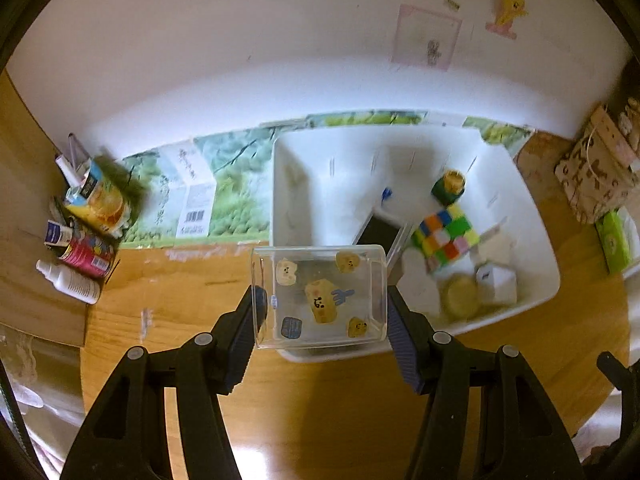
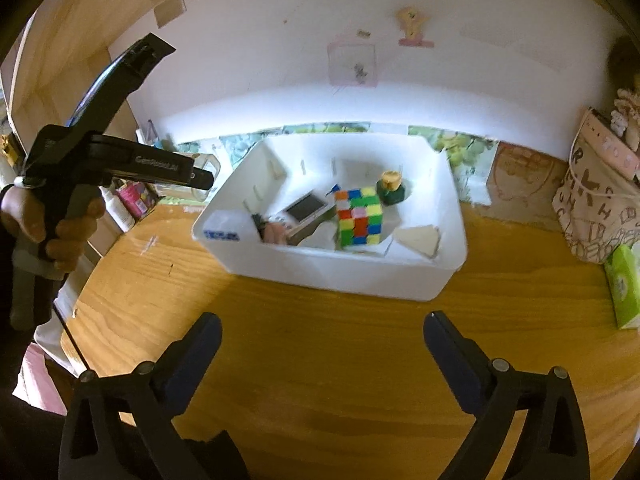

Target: Organize rigid objects

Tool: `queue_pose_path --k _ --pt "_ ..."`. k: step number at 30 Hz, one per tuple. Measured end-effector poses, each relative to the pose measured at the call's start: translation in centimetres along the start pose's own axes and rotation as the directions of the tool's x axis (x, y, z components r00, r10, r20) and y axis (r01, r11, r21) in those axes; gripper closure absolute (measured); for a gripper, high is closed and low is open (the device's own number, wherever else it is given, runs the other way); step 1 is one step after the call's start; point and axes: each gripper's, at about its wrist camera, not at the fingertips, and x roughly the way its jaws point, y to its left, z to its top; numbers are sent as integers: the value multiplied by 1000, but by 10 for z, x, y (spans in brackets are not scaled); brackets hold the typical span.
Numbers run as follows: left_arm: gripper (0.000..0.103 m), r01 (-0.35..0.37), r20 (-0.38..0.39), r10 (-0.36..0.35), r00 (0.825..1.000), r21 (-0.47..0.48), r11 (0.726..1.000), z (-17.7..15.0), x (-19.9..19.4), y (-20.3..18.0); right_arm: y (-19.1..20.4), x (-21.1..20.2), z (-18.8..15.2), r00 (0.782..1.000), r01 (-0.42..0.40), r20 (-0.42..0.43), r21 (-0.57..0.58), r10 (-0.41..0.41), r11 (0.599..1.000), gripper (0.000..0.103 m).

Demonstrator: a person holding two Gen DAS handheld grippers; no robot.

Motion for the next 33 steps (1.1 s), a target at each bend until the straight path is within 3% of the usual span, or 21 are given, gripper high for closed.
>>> queue_pose_path --k 11,23,29,33 --pt "40 7 104 -4 995 -31 999 21 8 -36 -48 -3 16 999 -24 35 -13 25 1000 1" --pt "39 -18 103 29 994 -107 994 26 25 -57 -86 13 19 995 -97 1 -18 97 995 1" --pt "27 -12 97 24 995 -130 992 23 21 -59 -90 17 21 992 -124 -7 -8 124 992 1" --pt "27 -39 109 57 992 -161 986 14 14 -55 -84 16 21 992 -130 -5 -16 130 991 1"
